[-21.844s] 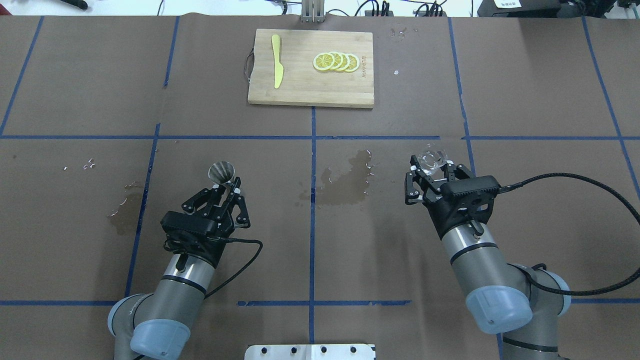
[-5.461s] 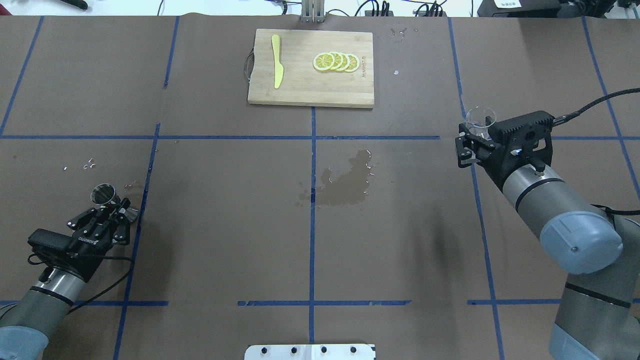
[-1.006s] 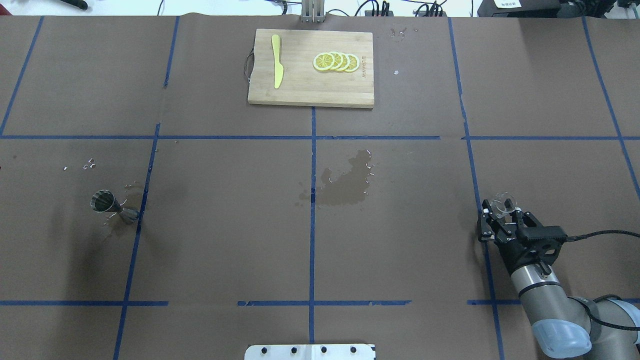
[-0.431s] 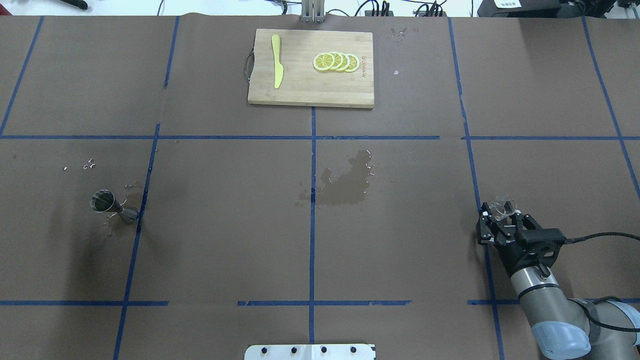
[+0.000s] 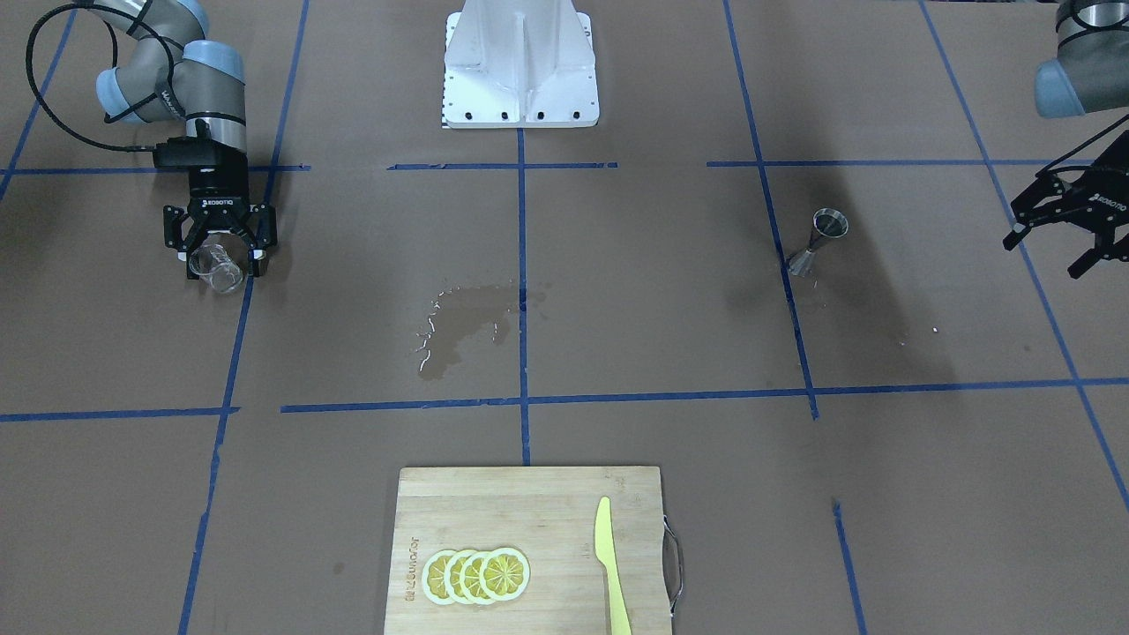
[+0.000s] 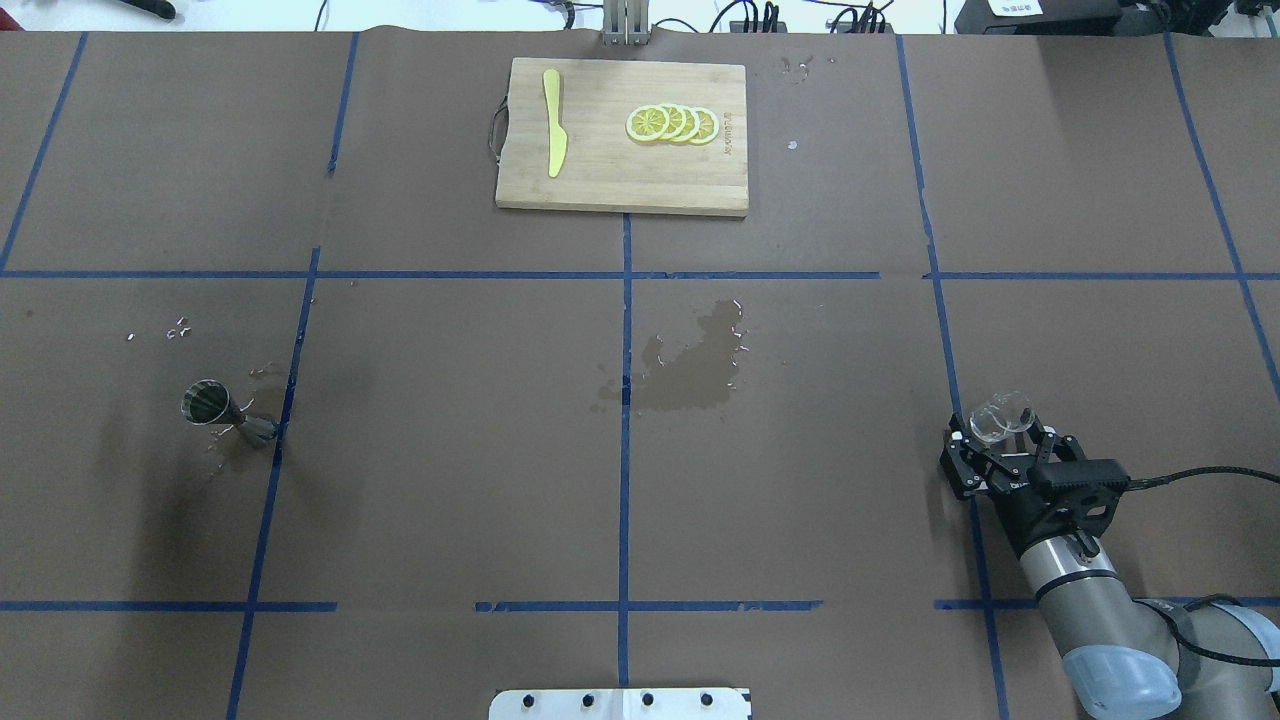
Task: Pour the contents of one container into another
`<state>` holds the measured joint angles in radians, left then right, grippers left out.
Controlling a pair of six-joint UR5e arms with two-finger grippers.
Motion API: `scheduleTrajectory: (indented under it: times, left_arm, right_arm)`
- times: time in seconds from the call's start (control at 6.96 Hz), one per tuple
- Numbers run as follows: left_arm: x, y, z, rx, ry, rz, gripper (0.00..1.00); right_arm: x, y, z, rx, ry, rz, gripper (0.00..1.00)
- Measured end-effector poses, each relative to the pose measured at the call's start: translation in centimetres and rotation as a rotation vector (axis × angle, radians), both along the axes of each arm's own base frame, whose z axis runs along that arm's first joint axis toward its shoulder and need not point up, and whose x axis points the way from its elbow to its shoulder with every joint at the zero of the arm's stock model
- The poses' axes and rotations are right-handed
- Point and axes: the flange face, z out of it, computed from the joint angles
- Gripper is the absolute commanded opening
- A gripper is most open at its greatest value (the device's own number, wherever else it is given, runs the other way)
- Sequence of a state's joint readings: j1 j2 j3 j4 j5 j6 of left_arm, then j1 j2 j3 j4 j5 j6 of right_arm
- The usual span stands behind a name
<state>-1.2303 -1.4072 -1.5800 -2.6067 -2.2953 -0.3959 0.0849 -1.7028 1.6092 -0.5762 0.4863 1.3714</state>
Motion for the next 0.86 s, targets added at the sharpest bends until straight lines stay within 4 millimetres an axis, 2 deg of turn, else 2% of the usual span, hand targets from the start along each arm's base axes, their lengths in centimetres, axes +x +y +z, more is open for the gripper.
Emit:
scheduleTrajectory:
  times: [0.29,0.43,0.57,0.86]
  left_arm:
    - [0.0,0.0,0.0,0.000,0.000,0.000,1.00]
    - [0.0,0.0,0.1,0.000,0.000,0.000,1.00]
    - [0.0,0.0,0.1,-0.001,-0.001,0.000,1.00]
    - [0.0,0.0,0.2,-0.004,-0.002,0.000,1.00]
  right_arm:
    - [-0.1,0.4,-0.7,-0.001,-0.013,-0.015,1.00]
    - [0.6,0.9,-1.3,-0.012,-0.021,-0.040,1.00]
    - [2.1,1.4,-1.7,-0.036,-0.028,-0.080,1.00]
    - [6.4,2.8,-2.9,-0.130,-0.040,-0.210,1.00]
